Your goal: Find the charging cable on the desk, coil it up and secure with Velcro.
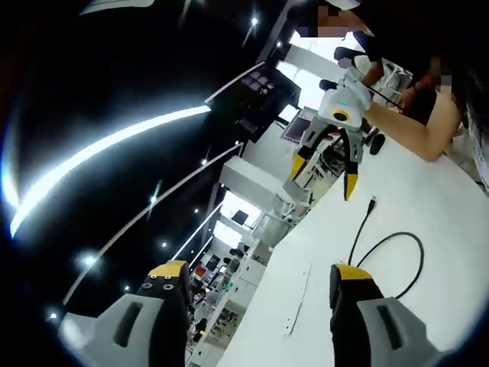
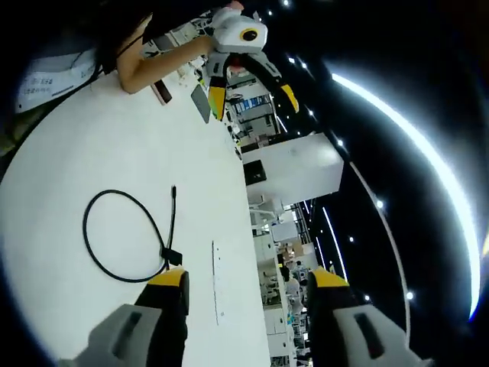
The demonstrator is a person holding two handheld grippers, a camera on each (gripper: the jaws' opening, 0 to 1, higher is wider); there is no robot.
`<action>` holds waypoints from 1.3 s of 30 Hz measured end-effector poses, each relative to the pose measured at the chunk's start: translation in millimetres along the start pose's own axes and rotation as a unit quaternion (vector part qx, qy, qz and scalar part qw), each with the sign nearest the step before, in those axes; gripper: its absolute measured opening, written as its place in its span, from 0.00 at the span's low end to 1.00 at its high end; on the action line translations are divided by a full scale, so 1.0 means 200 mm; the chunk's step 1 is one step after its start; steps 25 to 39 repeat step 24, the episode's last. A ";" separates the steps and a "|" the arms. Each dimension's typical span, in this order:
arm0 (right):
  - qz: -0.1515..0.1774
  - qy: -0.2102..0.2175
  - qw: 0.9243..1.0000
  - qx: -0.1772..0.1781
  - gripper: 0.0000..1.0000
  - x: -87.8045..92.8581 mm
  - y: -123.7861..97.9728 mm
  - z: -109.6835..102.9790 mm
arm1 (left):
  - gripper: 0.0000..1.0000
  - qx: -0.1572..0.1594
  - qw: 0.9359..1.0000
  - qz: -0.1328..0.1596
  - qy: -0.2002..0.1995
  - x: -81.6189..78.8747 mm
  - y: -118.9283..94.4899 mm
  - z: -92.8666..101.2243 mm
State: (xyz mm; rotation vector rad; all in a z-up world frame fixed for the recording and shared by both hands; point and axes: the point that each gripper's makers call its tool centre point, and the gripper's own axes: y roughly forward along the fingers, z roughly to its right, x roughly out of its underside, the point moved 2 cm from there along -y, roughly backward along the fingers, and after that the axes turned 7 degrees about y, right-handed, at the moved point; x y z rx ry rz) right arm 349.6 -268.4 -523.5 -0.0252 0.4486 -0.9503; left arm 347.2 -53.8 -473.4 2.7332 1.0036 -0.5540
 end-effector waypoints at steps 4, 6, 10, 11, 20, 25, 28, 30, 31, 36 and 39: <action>0.004 -0.004 1.000 -0.005 0.69 -0.02 -0.02 -0.02 | 0.74 0.009 1.000 -0.012 0.007 0.03 0.00 0.02; 0.015 -0.008 1.000 -0.001 0.69 -0.06 -0.03 -0.02 | 0.73 0.003 1.000 -0.015 0.017 0.03 -0.01 0.00; 0.027 -0.021 0.999 -0.006 0.71 -0.10 -0.04 -0.03 | 0.73 -0.002 0.999 -0.027 0.033 0.03 -0.03 -0.03; 0.027 -0.023 0.999 -0.007 0.71 -0.10 -0.04 -0.03 | 0.72 -0.003 0.999 -0.030 0.031 0.04 -0.02 -0.03; -0.018 -0.026 0.999 -0.023 0.70 -0.03 0.03 -0.06 | 0.72 -0.004 1.000 -0.001 0.009 0.00 -0.05 -0.06; -0.027 -0.025 0.999 -0.002 0.71 0.00 0.02 -0.01 | 0.72 -0.012 0.999 -0.025 0.029 0.03 -0.09 -0.07; -0.027 -0.025 0.999 -0.002 0.71 0.00 0.02 -0.01 | 0.72 -0.012 0.999 -0.025 0.029 0.03 -0.09 -0.07; -0.027 -0.025 0.999 -0.002 0.71 0.00 0.02 -0.01 | 0.72 -0.012 0.999 -0.025 0.029 0.03 -0.09 -0.07; -0.027 -0.025 0.999 -0.002 0.71 0.00 0.02 -0.01 | 0.72 -0.012 0.999 -0.025 0.029 0.03 -0.09 -0.07; -0.027 -0.025 0.999 -0.002 0.71 0.00 0.02 -0.01 | 0.72 -0.012 0.999 -0.025 0.029 0.03 -0.09 -0.07; -0.027 -0.025 0.999 -0.002 0.71 0.00 0.02 -0.01 | 0.72 -0.012 0.999 -0.025 0.029 0.03 -0.09 -0.07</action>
